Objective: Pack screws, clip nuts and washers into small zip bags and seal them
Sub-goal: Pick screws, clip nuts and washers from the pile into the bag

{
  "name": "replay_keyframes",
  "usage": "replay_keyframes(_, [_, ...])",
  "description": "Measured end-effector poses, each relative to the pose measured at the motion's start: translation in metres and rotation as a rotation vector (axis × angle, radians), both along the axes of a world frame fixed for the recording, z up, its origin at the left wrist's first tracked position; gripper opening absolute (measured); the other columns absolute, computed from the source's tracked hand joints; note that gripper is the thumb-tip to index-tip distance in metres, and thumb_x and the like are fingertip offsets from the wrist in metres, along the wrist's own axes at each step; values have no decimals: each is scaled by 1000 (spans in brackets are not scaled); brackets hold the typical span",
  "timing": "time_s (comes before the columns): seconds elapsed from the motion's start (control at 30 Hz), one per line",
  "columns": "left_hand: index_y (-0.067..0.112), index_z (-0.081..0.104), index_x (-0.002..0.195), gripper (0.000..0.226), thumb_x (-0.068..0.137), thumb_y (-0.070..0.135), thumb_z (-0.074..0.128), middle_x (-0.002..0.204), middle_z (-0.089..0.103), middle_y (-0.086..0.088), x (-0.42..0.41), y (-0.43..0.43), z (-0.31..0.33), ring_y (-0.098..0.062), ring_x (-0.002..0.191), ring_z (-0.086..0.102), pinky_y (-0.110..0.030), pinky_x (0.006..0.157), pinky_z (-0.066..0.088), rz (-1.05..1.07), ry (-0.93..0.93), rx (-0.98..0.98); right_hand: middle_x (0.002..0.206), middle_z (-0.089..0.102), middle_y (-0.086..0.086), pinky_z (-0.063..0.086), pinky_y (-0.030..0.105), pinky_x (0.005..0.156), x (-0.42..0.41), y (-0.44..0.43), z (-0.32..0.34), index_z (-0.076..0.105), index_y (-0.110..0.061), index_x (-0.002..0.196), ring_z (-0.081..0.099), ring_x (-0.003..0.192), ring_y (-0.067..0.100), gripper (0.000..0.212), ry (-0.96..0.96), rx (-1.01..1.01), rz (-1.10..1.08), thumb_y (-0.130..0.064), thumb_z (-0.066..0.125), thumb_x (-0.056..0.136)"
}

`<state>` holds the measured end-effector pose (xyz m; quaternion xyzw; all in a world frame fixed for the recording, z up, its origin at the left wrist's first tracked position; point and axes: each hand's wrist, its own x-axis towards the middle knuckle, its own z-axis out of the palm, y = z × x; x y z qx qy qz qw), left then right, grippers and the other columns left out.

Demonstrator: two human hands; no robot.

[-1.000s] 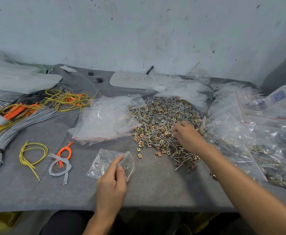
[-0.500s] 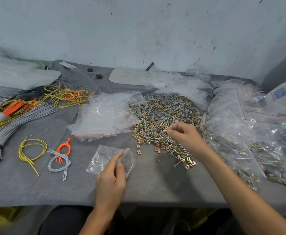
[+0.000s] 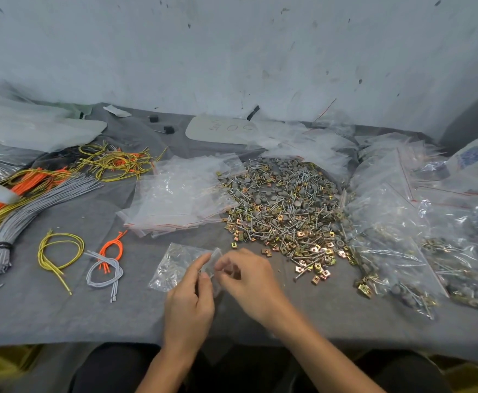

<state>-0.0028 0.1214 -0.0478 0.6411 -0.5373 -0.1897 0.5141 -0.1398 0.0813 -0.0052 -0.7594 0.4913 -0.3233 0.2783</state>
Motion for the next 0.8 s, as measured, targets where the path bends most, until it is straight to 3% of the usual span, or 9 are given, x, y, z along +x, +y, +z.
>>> replay_keyframes(0.1, [32, 64, 129, 35, 100, 20, 49, 83, 72, 1, 0, -1, -1, -13, 74, 64, -34, 71, 50, -11, 25, 4, 96, 55, -7, 47, 27, 81, -3, -6, -5, 73, -28, 112, 56, 90, 8, 17, 122, -125, -18, -29, 66, 97])
replay_keyframes(0.23, [32, 65, 127, 37, 96, 28, 46, 83, 72, -1, 0, -1, -3, -17, 75, 64, -35, 72, 50, -1, 37, -5, 92, 51, -19, 45, 16, 74, -33, -30, 5, 70, -30, 111, 54, 77, -7, 18, 40, -164, -89, -25, 69, 94])
replay_keyframes(0.33, [34, 65, 127, 34, 100, 18, 52, 78, 69, 3, 0, -1, -5, -13, 70, 62, -35, 68, 49, 3, 22, -6, 98, 59, -13, 50, 32, 81, -73, -70, 14, 69, -30, 108, 56, 83, 1, 15, 259, -71, -202, -23, 63, 97])
replay_keyframes(0.43, [37, 63, 127, 37, 100, 15, 53, 77, 65, 6, 1, -1, -6, -12, 69, 61, -35, 66, 49, -5, 20, -1, 112, 62, -6, 47, 31, 79, -105, -105, 19, 71, -30, 109, 60, 94, 14, 20, 459, 18, -262, -18, 58, 99])
replay_keyframes(0.53, [48, 53, 128, 37, 97, 29, 48, 78, 65, 8, 1, -1, -6, -11, 69, 61, -33, 65, 48, -17, 29, 3, 121, 63, 1, 52, 33, 78, -117, -126, 22, 72, -28, 115, 63, 88, 17, 27, 613, 106, -208, -12, 55, 99])
replay_keyframes(0.6, [53, 51, 127, 39, 94, 35, 44, 74, 65, 11, 2, -1, -6, -10, 65, 60, -32, 61, 48, -30, 39, 11, 126, 64, 4, 52, 40, 93, -117, -134, 22, 71, -25, 118, 63, 104, 22, 26, 698, 118, -144, -13, 56, 100])
replay_keyframes(0.67, [54, 51, 127, 39, 94, 36, 43, 75, 65, 15, 2, -2, -7, -9, 63, 60, -29, 57, 48, -41, 36, 14, 123, 64, 3, 49, 42, 101, -116, -135, 23, 71, -23, 116, 59, 114, 22, 22, 728, 117, -100, -16, 58, 100])
replay_keyframes(0.8, [55, 50, 127, 39, 94, 37, 43, 76, 67, 11, 2, -2, -8, -7, 68, 62, -27, 62, 47, -28, 21, 8, 103, 66, -5, 53, 37, 90, -115, -131, 21, 69, -19, 97, 62, 97, 16, 5, 735, 102, -48, -21, 64, 97])
